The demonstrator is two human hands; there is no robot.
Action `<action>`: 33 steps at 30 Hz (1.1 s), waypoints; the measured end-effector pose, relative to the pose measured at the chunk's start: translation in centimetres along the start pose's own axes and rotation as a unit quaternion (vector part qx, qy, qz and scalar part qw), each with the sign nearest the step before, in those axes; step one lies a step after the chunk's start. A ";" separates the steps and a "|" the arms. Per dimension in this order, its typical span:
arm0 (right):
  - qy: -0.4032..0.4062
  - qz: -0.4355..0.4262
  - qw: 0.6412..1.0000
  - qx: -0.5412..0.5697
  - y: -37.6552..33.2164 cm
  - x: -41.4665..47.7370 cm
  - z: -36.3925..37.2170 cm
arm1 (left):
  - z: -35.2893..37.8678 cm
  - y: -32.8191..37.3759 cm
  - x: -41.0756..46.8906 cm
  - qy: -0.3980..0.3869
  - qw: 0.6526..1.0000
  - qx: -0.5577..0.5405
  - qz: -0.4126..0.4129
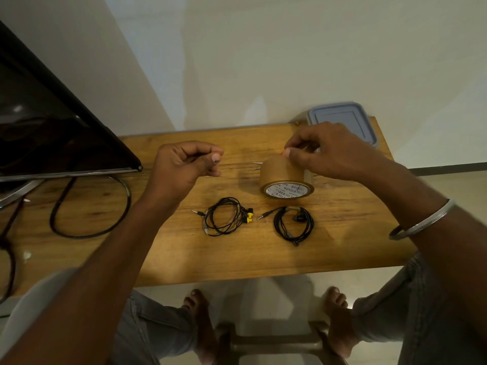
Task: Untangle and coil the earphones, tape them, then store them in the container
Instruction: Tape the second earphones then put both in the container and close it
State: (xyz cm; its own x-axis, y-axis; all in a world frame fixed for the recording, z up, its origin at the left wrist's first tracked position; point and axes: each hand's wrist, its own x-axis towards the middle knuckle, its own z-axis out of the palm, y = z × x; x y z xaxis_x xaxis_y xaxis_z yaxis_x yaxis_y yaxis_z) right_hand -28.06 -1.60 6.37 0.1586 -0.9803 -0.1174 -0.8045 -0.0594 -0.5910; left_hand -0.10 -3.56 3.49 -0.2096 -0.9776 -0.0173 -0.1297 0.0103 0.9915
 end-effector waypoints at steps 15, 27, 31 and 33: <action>-0.152 0.055 0.985 0.062 0.2 -0.1 -0.1 | 0.2 0.0 0.1 0.014 0.997 0.026 -0.072; -0.091 -0.134 0.939 0.303 -1.1 -0.3 -0.2 | 0.5 1.5 -0.5 -0.102 0.936 -0.207 -0.267; -0.077 -0.172 0.954 0.233 -1.3 -0.3 1.0 | 0.3 2.3 -0.6 -0.103 0.905 -0.333 -0.242; -0.039 -0.199 0.970 0.133 -1.2 -0.2 1.5 | 0.3 2.2 -0.7 -0.120 0.903 -0.348 -0.222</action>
State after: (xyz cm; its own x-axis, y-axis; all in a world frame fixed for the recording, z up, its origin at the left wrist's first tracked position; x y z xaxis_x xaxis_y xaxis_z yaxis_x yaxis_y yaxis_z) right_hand -26.26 -1.06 5.94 0.4776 -0.8718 0.1089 -0.4963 -0.3700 -0.7853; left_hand -0.49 -2.82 5.68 -0.5007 -0.7788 -0.3778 0.3698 -0.5871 0.7201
